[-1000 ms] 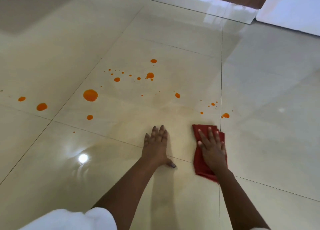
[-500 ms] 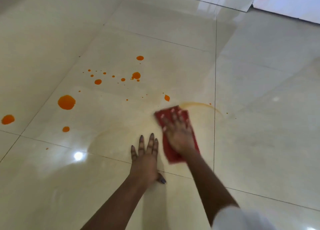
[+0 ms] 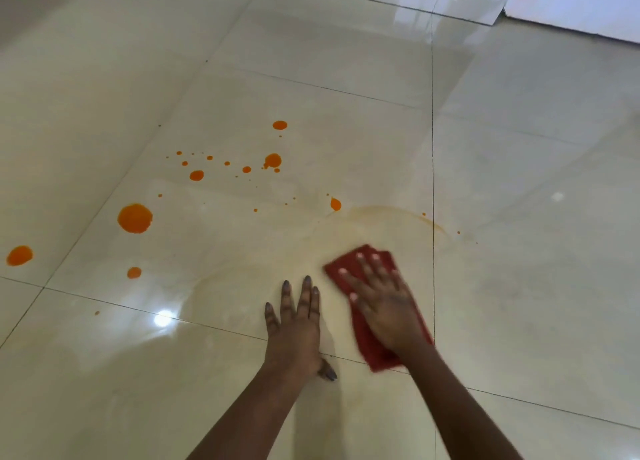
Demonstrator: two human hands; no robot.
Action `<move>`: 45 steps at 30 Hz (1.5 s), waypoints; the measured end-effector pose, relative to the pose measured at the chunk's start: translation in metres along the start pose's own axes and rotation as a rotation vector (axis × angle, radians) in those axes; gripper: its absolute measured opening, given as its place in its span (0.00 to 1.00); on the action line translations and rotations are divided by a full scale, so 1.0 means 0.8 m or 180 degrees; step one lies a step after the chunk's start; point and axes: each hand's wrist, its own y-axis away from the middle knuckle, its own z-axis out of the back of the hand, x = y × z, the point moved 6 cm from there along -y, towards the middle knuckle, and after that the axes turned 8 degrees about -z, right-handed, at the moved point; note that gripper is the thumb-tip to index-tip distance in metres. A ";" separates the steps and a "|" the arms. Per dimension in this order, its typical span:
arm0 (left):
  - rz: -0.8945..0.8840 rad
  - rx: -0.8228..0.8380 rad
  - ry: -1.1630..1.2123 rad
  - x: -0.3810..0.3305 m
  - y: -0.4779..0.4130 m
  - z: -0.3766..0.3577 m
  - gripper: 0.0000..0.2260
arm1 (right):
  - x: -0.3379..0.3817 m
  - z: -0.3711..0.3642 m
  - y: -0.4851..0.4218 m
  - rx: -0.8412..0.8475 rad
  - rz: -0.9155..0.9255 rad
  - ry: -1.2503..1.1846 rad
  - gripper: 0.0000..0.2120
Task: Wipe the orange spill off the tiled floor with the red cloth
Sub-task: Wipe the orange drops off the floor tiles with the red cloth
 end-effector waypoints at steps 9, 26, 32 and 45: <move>-0.0049 -0.0004 -0.0063 -0.001 0.004 0.004 0.60 | 0.033 0.003 -0.054 0.0167 -0.0444 -0.0067 0.23; -0.0422 -0.0378 -0.0141 -0.018 -0.023 0.016 0.60 | -0.125 0.038 -0.002 -0.0160 -0.1624 -0.0246 0.24; -0.0329 -0.0287 -0.0181 -0.019 -0.035 0.011 0.60 | -0.146 0.059 -0.105 -0.0156 -0.1991 -0.0275 0.25; -0.0313 -0.0165 -0.0254 -0.021 -0.032 0.015 0.60 | -0.120 0.053 -0.094 0.0098 -0.1468 -0.0259 0.24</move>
